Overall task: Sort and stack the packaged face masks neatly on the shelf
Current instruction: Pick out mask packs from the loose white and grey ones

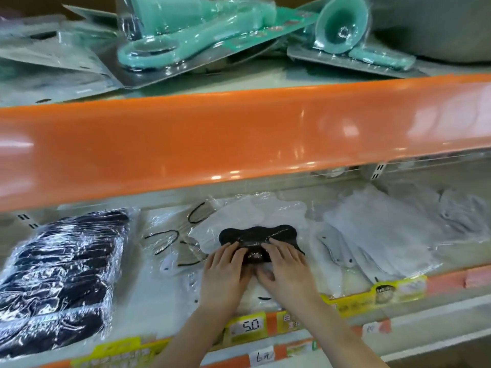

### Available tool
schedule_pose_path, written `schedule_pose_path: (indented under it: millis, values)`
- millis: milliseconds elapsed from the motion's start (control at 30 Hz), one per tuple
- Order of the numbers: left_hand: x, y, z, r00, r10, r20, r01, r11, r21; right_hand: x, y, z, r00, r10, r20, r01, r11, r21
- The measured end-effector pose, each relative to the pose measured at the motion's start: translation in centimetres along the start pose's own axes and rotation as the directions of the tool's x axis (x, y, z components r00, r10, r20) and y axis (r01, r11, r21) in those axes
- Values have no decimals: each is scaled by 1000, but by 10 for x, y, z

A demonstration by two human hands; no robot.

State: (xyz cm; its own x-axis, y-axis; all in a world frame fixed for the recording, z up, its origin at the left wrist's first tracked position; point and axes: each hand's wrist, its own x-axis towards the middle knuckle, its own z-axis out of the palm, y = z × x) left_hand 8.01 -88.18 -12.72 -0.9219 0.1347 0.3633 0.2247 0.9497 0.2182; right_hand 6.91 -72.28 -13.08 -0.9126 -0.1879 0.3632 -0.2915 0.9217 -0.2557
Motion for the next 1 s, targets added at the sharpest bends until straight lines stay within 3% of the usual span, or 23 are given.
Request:
schedule_pose_path:
  millis: [367,567,767,867,1000]
  values:
    - [-2,0,2,993,-8,-122,9,1000,11,-1,7,2,993,-23,-113,31,997,66]
    - [-4,-1,3,977,-26,-212,22,1000,-22,-2,9,2,982,11,-187,24,982,185]
    - [-4,-1,2,974,78,-214,-73,997,29,-5,8,-8,975,59,-214,3,960,280]
    - [-2,-1,-4,976,59,-208,-57,998,16,-5,7,-10,971,-4,-240,71,960,272]
    - [0,-5,-20,966,68,-251,-78,996,-31,-7,5,-12,929,-192,-318,244,961,132]
